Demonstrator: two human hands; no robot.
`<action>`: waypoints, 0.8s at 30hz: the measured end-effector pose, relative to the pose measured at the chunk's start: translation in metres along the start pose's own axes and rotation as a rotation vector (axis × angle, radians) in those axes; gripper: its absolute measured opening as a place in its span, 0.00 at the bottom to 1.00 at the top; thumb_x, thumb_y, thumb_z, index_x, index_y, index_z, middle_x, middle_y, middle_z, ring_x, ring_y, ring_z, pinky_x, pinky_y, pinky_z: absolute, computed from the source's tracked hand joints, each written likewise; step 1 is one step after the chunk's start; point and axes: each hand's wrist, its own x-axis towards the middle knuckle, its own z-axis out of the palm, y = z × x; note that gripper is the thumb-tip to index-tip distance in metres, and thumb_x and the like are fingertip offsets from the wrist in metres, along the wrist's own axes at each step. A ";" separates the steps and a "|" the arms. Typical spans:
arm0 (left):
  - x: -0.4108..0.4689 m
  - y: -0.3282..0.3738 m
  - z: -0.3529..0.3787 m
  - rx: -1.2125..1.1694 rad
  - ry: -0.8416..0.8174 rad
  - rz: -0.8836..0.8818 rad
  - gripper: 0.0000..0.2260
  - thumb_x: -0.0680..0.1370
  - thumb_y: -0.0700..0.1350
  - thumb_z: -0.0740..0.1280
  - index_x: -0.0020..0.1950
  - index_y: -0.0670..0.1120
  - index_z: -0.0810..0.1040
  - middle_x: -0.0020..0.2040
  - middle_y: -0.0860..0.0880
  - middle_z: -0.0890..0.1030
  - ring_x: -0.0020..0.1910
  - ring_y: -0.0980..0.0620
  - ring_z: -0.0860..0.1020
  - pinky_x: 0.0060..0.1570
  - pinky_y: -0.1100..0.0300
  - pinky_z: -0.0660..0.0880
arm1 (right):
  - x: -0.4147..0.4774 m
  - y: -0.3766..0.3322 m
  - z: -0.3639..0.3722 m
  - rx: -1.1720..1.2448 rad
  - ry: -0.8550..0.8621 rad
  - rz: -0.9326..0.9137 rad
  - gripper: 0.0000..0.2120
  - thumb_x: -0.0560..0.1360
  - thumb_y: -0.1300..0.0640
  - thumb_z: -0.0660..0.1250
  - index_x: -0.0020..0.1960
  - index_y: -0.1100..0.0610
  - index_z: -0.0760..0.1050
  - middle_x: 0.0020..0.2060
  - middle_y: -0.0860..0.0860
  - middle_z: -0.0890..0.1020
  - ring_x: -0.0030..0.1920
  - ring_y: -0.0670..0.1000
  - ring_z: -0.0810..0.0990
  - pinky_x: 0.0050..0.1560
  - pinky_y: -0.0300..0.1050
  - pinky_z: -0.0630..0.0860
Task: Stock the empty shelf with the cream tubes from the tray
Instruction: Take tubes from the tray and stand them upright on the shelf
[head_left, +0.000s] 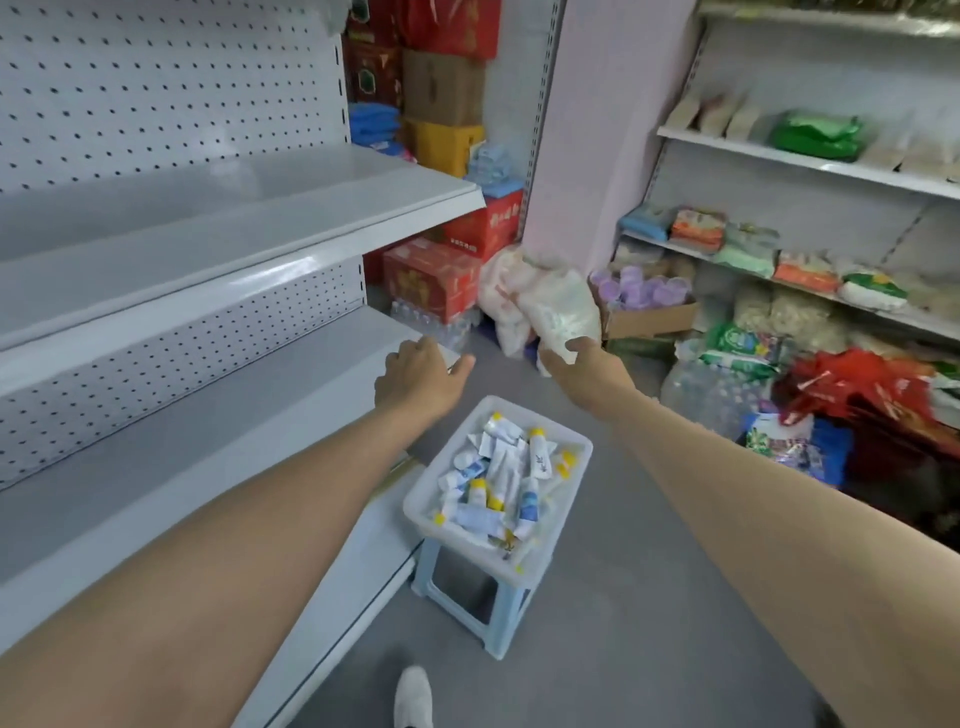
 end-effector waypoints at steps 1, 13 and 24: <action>0.019 0.001 0.015 -0.002 -0.021 0.005 0.27 0.78 0.63 0.57 0.67 0.44 0.69 0.65 0.42 0.71 0.64 0.41 0.69 0.57 0.47 0.70 | 0.017 0.008 0.009 0.000 -0.013 0.017 0.27 0.78 0.40 0.58 0.70 0.56 0.67 0.60 0.54 0.76 0.63 0.59 0.74 0.58 0.46 0.70; 0.183 0.000 0.206 -0.022 -0.421 -0.052 0.28 0.78 0.62 0.59 0.64 0.39 0.71 0.63 0.38 0.74 0.62 0.39 0.73 0.60 0.48 0.71 | 0.184 0.129 0.118 0.038 -0.255 0.404 0.26 0.78 0.40 0.61 0.71 0.53 0.68 0.66 0.54 0.76 0.65 0.55 0.75 0.58 0.43 0.70; 0.203 -0.040 0.355 -0.096 -0.623 -0.385 0.25 0.79 0.58 0.61 0.65 0.39 0.72 0.62 0.39 0.76 0.62 0.40 0.73 0.57 0.53 0.69 | 0.289 0.221 0.219 0.191 -0.548 0.557 0.16 0.76 0.43 0.66 0.56 0.52 0.77 0.48 0.52 0.77 0.46 0.53 0.75 0.48 0.44 0.72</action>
